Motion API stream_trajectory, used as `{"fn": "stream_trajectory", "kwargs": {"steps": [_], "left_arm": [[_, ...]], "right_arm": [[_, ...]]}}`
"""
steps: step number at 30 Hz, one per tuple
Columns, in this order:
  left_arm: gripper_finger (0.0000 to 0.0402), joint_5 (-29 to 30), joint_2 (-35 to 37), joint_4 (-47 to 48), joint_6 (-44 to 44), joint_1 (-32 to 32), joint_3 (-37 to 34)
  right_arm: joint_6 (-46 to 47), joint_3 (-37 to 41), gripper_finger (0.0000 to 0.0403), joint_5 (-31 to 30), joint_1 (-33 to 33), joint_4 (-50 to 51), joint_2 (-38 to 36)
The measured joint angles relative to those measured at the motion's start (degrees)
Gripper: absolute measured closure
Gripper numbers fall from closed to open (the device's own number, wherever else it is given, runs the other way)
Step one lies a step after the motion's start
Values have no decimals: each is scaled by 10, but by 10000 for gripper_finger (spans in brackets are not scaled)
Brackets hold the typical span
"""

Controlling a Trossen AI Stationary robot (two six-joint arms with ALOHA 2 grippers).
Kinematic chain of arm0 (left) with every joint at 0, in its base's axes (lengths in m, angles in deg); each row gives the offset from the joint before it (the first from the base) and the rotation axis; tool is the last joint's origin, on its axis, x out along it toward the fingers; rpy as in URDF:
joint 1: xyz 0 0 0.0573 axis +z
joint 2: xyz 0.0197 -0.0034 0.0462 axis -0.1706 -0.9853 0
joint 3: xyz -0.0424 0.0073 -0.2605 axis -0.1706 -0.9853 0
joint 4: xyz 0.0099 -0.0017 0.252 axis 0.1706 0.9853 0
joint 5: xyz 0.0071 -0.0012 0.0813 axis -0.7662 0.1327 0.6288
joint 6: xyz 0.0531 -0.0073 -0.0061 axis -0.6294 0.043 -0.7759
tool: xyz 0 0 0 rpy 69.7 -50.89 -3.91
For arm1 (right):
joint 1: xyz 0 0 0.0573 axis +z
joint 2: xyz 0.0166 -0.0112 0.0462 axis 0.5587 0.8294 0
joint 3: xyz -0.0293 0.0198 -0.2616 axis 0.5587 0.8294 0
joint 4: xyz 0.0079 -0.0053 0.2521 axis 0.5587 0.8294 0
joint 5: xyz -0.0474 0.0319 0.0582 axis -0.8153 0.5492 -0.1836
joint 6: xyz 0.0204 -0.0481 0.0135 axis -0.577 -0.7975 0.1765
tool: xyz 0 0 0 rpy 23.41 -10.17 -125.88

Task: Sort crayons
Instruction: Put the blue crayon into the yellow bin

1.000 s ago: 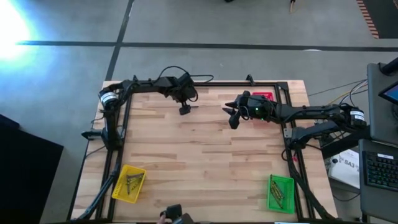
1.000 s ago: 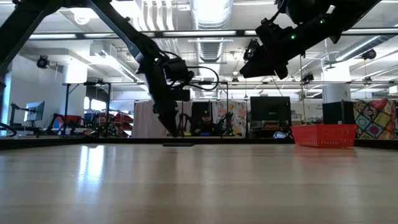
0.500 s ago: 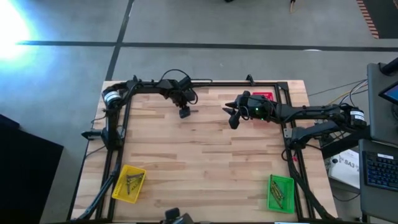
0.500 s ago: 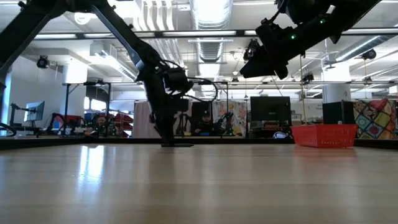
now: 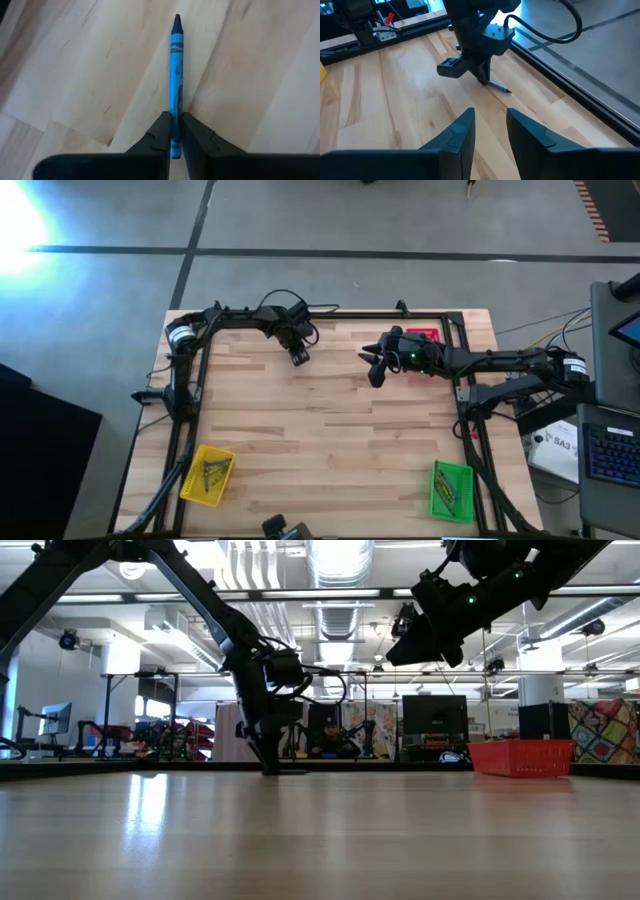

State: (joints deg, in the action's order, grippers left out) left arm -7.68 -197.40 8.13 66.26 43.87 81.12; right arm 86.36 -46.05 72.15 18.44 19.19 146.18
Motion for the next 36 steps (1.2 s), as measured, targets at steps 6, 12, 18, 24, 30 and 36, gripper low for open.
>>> {"fn": "stream_trajectory", "kwargs": {"steps": [6, 12, 18, 24, 30, 36], "left_arm": [[389, 2, 7, -17, 53, -9, -2], [399, -45, 17, -98, 76, -30, -7], [400, -95, 46, -132, 109, -45, -43], [400, -89, 132, -86, 158, -95, -112], [400, -89, 289, 75, 315, -207, -195], [400, -91, 460, 223, 562, -359, -249]], "right_arm": [[6, 0, 308, 0, 0, -11, 0], [-13, 0, 308, 0, 0, 59, -17], [-10, 1, 303, -1, -3, 163, -100], [12, 25, 314, 0, 3, 165, -171], [32, 37, 326, 0, 3, 183, -187], [32, 36, 328, -1, 3, 169, -187]]}}
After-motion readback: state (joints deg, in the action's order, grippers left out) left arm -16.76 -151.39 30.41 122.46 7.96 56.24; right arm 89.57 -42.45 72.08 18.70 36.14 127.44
